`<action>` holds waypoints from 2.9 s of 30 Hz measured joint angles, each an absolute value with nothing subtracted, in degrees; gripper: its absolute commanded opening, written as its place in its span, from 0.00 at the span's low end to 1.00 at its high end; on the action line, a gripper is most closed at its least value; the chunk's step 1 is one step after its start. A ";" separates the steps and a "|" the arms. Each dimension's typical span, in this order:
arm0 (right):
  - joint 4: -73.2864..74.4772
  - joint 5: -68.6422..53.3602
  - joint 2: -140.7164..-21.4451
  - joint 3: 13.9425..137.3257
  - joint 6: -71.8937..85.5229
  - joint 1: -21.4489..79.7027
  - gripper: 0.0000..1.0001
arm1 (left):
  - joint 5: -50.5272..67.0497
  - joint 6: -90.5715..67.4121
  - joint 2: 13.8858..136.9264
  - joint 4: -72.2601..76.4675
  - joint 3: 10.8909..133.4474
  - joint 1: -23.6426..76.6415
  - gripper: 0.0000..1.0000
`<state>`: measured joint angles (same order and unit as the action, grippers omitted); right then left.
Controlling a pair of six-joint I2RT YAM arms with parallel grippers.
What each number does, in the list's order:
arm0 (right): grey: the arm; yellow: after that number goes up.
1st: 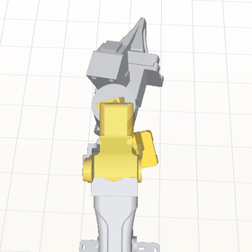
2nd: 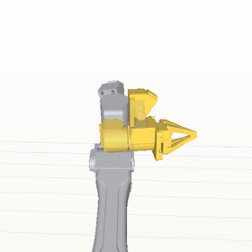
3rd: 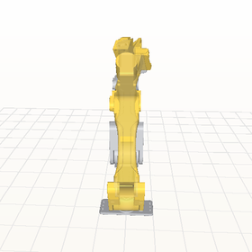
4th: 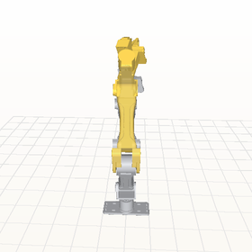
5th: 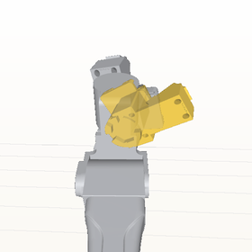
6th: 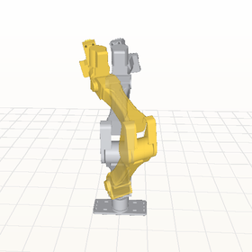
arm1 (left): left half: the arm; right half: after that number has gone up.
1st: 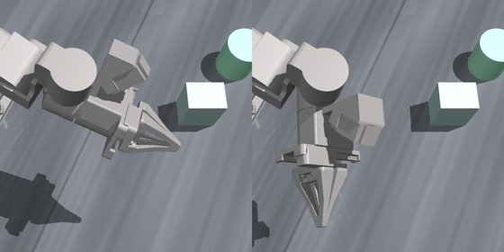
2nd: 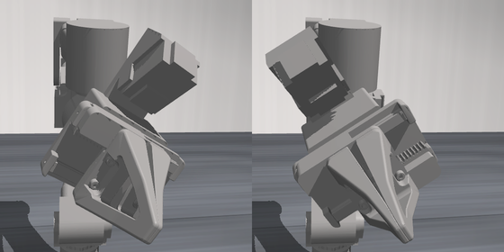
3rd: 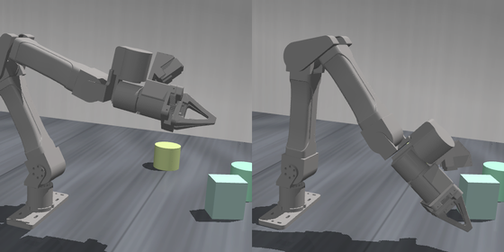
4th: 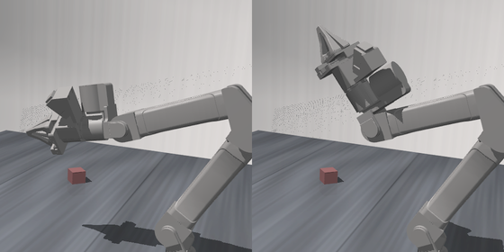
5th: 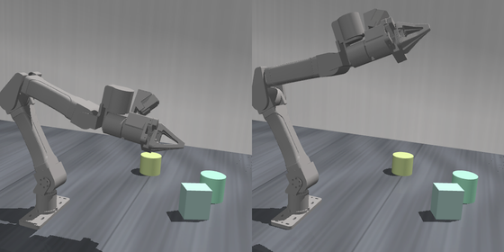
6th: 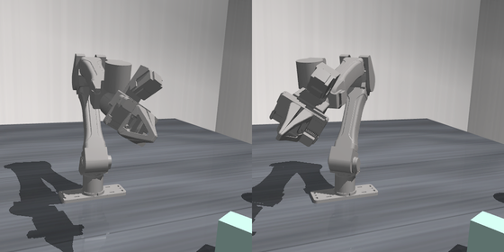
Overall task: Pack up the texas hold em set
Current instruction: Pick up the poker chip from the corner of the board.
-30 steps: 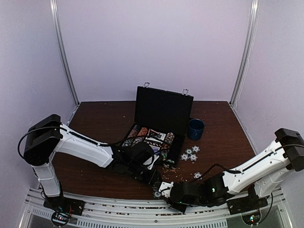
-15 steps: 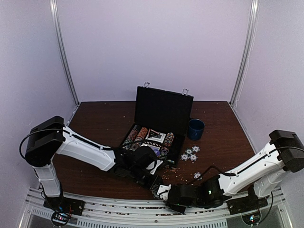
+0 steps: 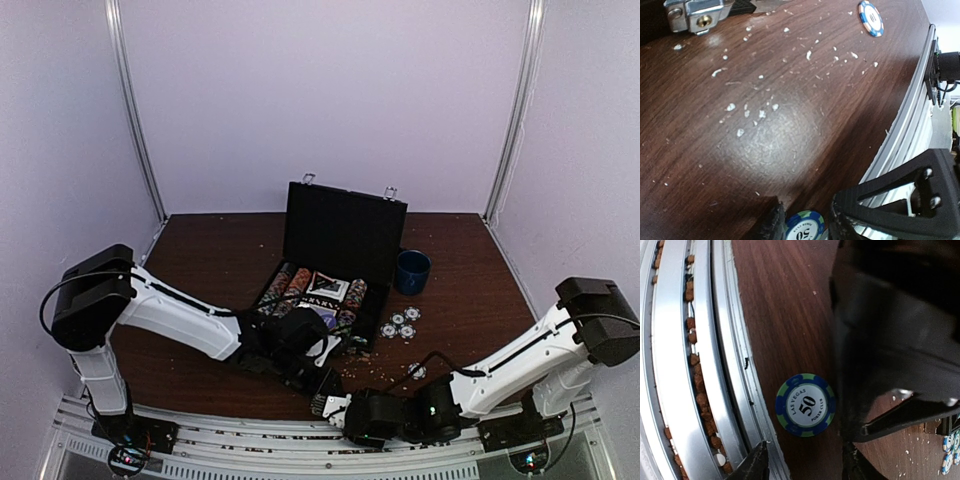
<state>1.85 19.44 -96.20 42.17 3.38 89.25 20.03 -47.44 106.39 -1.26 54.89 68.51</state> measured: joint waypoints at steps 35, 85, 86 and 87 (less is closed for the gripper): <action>1.08 19.88 -99.44 43.83 -1.83 91.26 0.33 | 20.12 -53.12 104.62 1.74 50.96 69.49 0.17; -8.95 25.78 -106.52 46.65 -11.25 93.36 0.25 | 19.79 -57.01 103.50 0.73 49.41 69.32 0.09; -9.21 25.82 -106.91 47.09 -11.49 93.36 0.25 | 19.92 -57.01 103.50 0.73 49.41 69.32 0.09; -9.45 25.85 -107.35 47.55 -11.79 93.36 0.24 | 19.99 -57.01 103.50 0.73 49.41 69.32 0.09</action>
<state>-9.45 25.85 -107.35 47.55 -11.79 93.36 19.99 -57.01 103.50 0.73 49.41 69.32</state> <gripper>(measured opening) 0.243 0.089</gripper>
